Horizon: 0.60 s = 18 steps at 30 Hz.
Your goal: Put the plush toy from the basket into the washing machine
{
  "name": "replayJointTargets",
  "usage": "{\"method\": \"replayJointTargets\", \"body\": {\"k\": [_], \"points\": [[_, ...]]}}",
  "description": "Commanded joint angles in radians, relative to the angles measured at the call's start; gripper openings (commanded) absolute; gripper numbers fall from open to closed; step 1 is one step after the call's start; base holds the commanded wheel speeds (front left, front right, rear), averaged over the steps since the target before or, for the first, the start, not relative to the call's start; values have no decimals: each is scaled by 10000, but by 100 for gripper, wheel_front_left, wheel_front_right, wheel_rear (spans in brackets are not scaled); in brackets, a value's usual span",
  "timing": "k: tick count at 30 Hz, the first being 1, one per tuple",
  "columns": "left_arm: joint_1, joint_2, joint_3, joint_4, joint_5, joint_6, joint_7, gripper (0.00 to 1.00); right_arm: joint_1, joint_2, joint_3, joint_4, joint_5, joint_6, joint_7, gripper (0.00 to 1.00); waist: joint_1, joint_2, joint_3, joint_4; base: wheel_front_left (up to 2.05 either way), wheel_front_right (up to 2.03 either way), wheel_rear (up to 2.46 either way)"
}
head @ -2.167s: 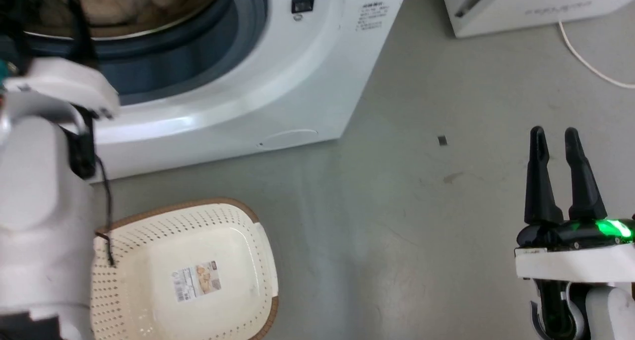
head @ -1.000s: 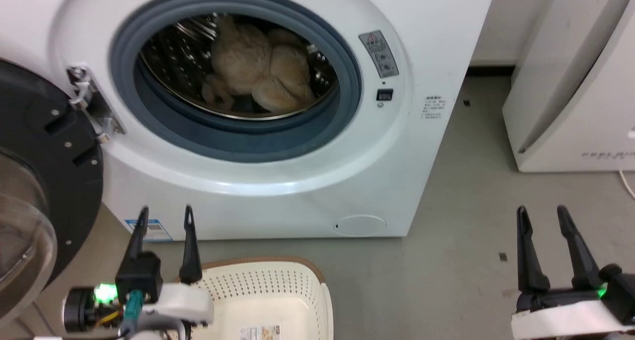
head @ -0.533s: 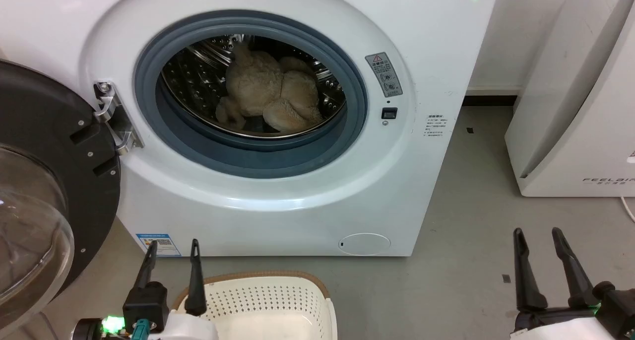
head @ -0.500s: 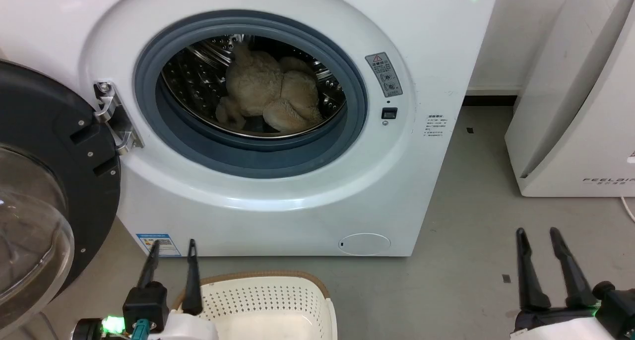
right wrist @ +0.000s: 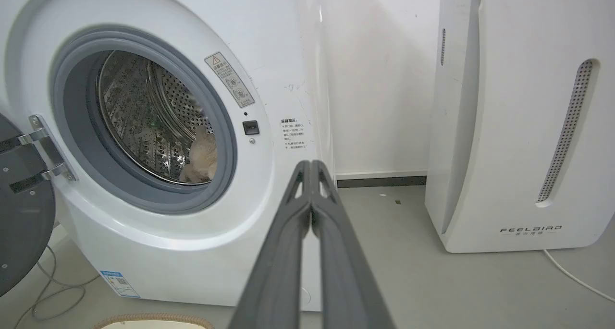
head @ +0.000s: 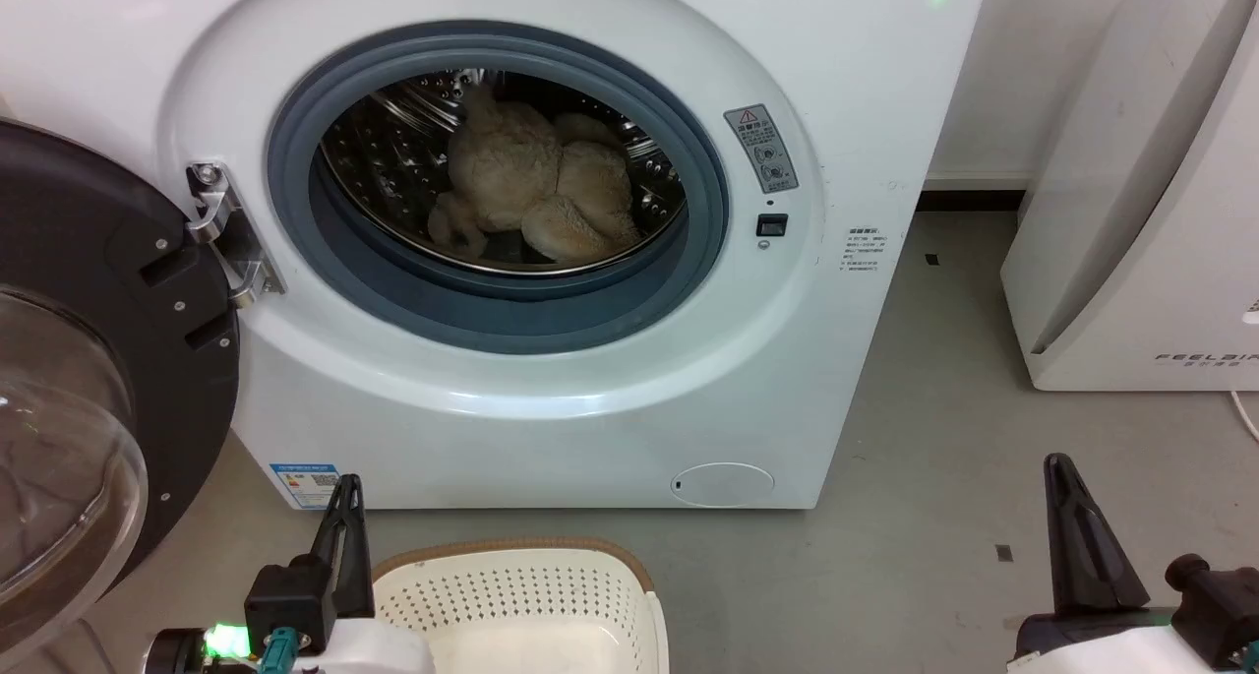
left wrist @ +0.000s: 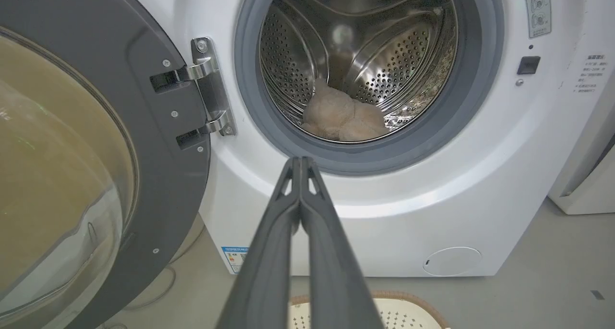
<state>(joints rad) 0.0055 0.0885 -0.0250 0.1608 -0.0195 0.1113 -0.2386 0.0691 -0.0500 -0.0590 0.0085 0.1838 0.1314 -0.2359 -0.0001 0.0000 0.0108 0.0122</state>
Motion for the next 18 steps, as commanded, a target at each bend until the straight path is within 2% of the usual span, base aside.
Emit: {"method": "replayJointTargets", "body": {"k": [1,18], "points": [[-6,-14,15,-92,20,-31,43,0,-65,0,19,-9,-98,-1,47,0,1,0,0,-2,0,0,0],[-13,-70,50,-321,46,-194,396,0,-159,-1,105,-20,-361,-2,396,0,1,0,-16,-20,0,0,0]]}}
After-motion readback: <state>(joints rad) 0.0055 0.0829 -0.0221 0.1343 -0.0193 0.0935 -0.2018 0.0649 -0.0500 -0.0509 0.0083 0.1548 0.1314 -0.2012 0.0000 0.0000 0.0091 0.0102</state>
